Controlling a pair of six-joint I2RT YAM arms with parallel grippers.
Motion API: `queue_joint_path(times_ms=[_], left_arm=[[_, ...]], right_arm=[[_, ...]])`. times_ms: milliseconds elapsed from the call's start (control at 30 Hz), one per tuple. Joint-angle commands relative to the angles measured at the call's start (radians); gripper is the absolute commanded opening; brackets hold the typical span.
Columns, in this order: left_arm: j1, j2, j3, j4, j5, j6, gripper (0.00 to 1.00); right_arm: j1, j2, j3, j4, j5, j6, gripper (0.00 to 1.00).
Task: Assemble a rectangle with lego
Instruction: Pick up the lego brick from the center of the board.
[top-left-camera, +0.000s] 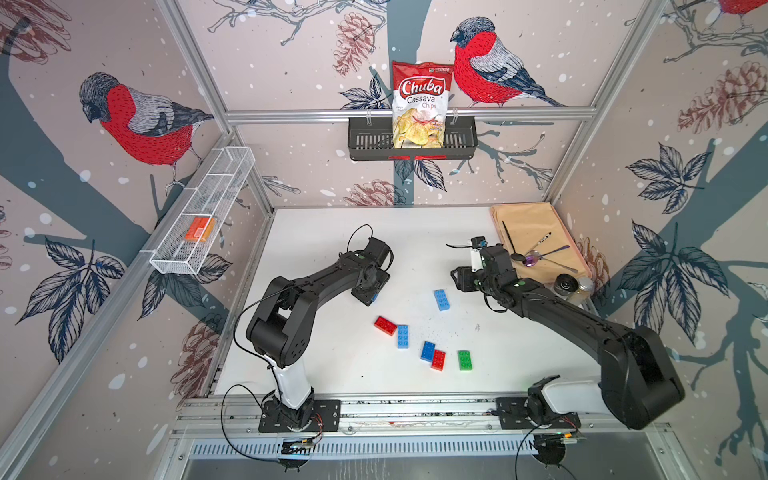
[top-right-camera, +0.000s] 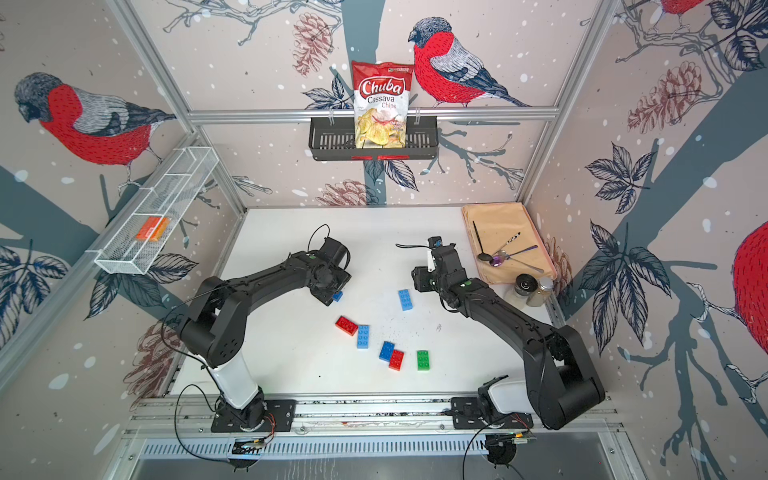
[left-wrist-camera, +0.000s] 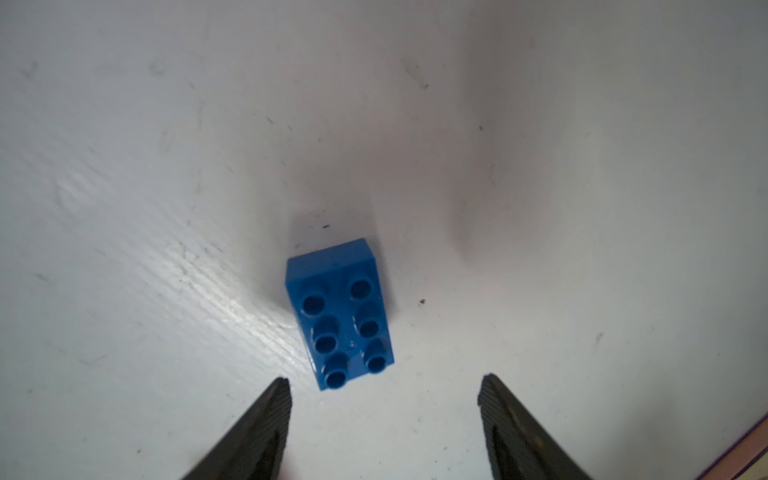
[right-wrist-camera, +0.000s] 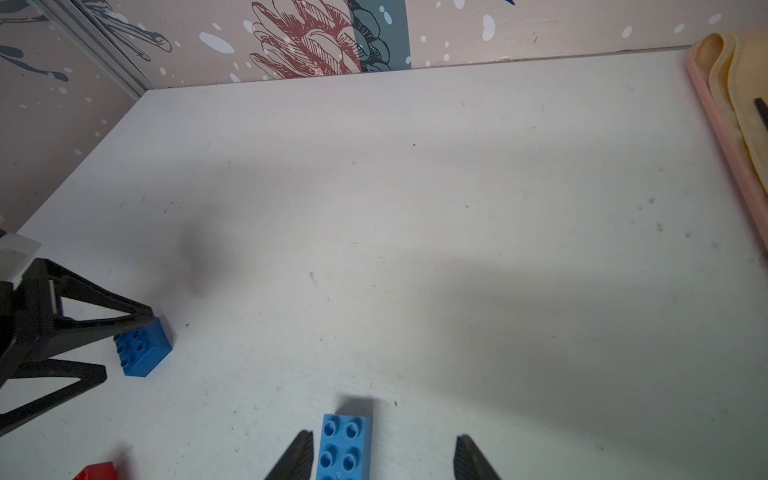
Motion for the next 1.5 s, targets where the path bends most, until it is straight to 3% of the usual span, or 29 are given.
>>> queue_joint_path(times_ms=[0,400,533,767,933,1067,1233,1367,1467], left_arm=[[0.009,0.026,-0.008,0.02,0.045,-0.064,0.72],[0.056,0.042,-0.03,0.008,0.016,-0.043,0.64],[0.071,0.045,-0.038,0.012,0.021,-0.02,0.57],[0.079,0.068,-0.019,0.007,0.025,0.036,0.36],[0.064,0.103,0.036,0.008,0.026,0.168,0.21],[0.005,0.166,0.17,-0.031,0.002,0.36,0.17],[-0.139,0.271,0.428,-0.146,-0.069,0.588,0.17],[-0.249,0.33,0.593,-0.226,-0.152,0.672,0.18],[-0.284,0.334,0.622,-0.226,-0.141,0.685,0.18]], right_arm=[[-0.001,-0.005,-0.004,0.036,-0.035,0.013,0.57],[0.001,-0.009,-0.005,0.027,-0.04,0.013,0.56],[0.008,-0.007,0.0,0.018,-0.031,0.009,0.56],[0.021,-0.002,0.013,-0.003,-0.008,0.006,0.56],[0.023,0.001,0.019,-0.014,0.016,0.011,0.56],[0.014,0.011,0.023,-0.021,0.063,0.041,0.56],[-0.004,0.063,0.037,-0.057,0.137,0.092,0.55],[-0.006,0.117,0.033,-0.09,0.142,0.121,0.52],[0.009,0.121,0.004,-0.085,0.149,0.136,0.52]])
